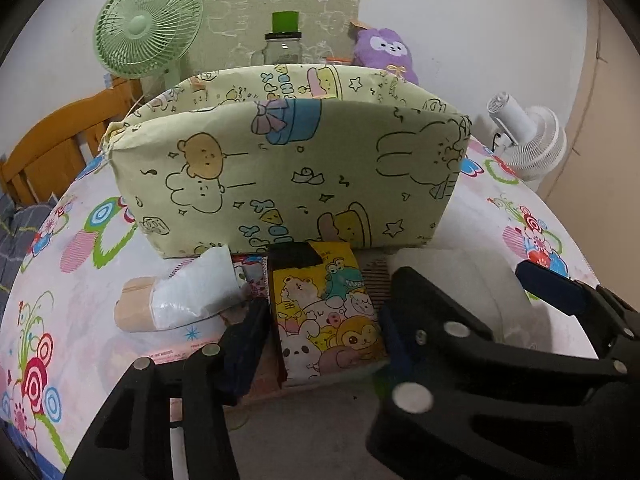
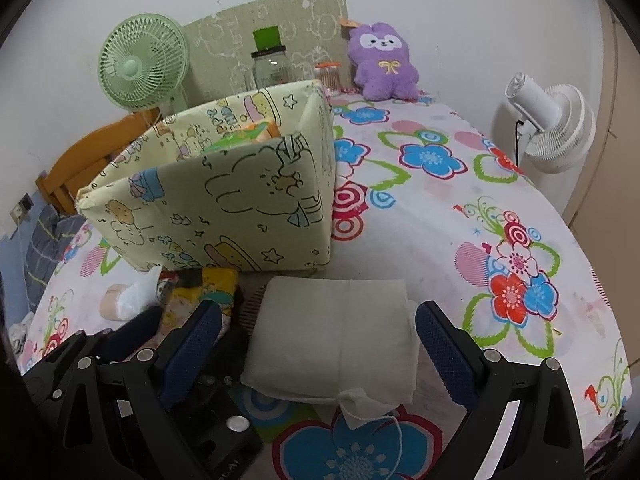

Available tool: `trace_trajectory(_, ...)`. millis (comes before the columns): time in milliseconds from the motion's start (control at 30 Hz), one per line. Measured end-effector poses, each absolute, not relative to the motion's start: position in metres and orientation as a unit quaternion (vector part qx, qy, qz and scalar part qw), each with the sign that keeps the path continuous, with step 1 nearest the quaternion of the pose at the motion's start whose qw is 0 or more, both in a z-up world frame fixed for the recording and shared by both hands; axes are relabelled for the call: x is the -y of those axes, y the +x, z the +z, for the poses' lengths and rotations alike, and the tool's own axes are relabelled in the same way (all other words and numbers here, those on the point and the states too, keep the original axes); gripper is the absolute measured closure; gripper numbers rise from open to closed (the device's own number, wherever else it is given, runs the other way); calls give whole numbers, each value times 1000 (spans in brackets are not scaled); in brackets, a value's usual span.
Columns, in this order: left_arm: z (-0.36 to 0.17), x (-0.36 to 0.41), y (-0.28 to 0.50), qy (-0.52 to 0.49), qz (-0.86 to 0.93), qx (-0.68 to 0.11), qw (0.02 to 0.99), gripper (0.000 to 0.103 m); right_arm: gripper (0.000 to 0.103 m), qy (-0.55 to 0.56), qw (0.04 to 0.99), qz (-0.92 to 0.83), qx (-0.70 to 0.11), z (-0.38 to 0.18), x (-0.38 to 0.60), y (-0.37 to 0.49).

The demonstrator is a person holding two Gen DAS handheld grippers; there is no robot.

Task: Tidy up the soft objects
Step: 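Grasp the yellow cartoon pack with the left gripper while the right gripper grasps the white folded cloth, then lift the yellow pack with the left gripper while the right gripper carries the white cloth over the box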

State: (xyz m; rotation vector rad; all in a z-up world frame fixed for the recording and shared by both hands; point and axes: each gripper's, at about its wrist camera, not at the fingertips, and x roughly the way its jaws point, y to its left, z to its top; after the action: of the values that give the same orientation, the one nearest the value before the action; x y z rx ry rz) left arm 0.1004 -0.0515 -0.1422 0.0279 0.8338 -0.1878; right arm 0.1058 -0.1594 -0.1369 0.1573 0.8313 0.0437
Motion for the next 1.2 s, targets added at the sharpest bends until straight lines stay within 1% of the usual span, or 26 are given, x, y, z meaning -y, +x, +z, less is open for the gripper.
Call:
trace_trajectory(67,-142,52,100,17,-93,-403,910,47,4,76,910,19,-407,-139,158,108)
trace_trajectory(400,-144,53,104,17,-93,-411,907,48,6,91,900,1,-426,-149,163,119)
trace_trajectory(600,-145,58,109,28,-89,-419,903,48,13,89,895,-6,-436,-153,167,124)
trace_trajectory(700,-146,61,111,35,-87,-420,902,50,19,86,896,-7,-436,-153,166,123)
trace_trajectory(833,-146,65,109,43,-84,-421,902,56,33,84,896,6,-436,-152,166,122)
trace_trajectory(867,-146,65,109,43,-84,-420,902,57,38,84,896,9,-436,-152,165,121)
trace_trajectory(933,-146,64,108,41,-85,-421,902,57,43,90,895,14,-436,-151,166,121)
trace_trajectory(967,-146,64,108,40,-86,-422,902,58,47,92,895,17,-436,-151,166,121)
trace_trajectory(1067,-144,63,105,36,-90,-421,902,59,56,96,895,20,-434,-150,166,118)
trace_trajectory(1200,-136,62,100,33,-91,-411,907,60,61,96,900,20,-424,-143,166,114)
